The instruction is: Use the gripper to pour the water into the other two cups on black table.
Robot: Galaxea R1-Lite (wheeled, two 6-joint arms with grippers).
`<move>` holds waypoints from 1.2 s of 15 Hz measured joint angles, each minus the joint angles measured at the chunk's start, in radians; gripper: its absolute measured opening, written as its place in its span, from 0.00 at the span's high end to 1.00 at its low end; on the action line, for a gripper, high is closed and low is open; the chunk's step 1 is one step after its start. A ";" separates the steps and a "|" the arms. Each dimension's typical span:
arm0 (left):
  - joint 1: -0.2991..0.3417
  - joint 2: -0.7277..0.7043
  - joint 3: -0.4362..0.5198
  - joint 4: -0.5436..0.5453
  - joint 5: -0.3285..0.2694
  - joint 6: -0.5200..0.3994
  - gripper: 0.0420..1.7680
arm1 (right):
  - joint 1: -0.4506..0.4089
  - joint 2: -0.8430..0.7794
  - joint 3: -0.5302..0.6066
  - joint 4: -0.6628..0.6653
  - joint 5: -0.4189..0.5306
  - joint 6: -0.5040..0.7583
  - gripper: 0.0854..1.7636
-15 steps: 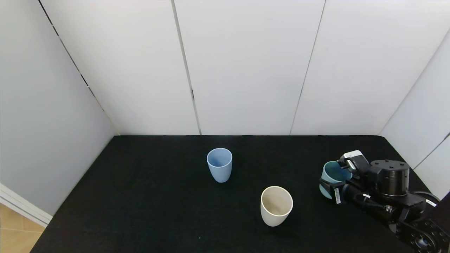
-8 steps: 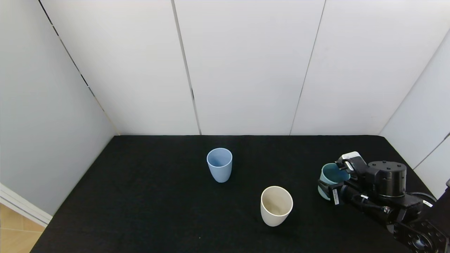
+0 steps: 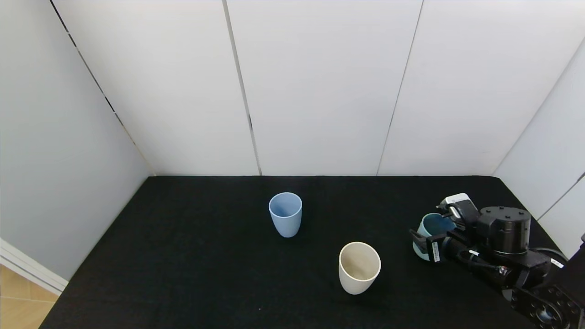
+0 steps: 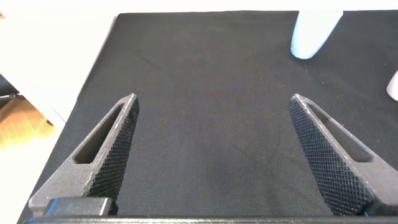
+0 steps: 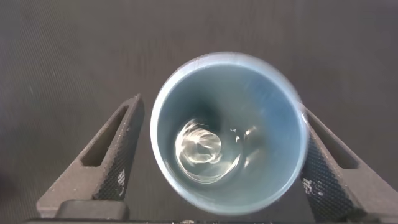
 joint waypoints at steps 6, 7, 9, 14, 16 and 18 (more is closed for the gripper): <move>0.000 0.000 0.000 0.000 0.000 0.000 0.03 | -0.002 -0.125 -0.044 0.032 -0.014 -0.016 0.07; 0.000 0.000 0.000 0.000 0.000 0.000 0.03 | -0.003 -0.166 -0.048 0.061 -0.023 -0.021 0.07; 0.000 0.000 0.000 0.000 0.000 0.000 0.03 | -0.003 -0.253 -0.051 0.133 -0.070 -0.026 0.06; 0.000 0.000 0.000 0.000 0.000 0.000 0.03 | -0.004 -0.517 -0.011 0.283 -0.136 -0.032 0.05; 0.000 0.000 0.000 0.000 0.000 0.000 0.03 | -0.004 -0.656 0.031 0.363 -0.152 -0.043 0.04; 0.000 0.000 0.000 0.000 0.000 0.000 0.03 | -0.004 -0.801 0.080 0.446 -0.185 -0.056 0.04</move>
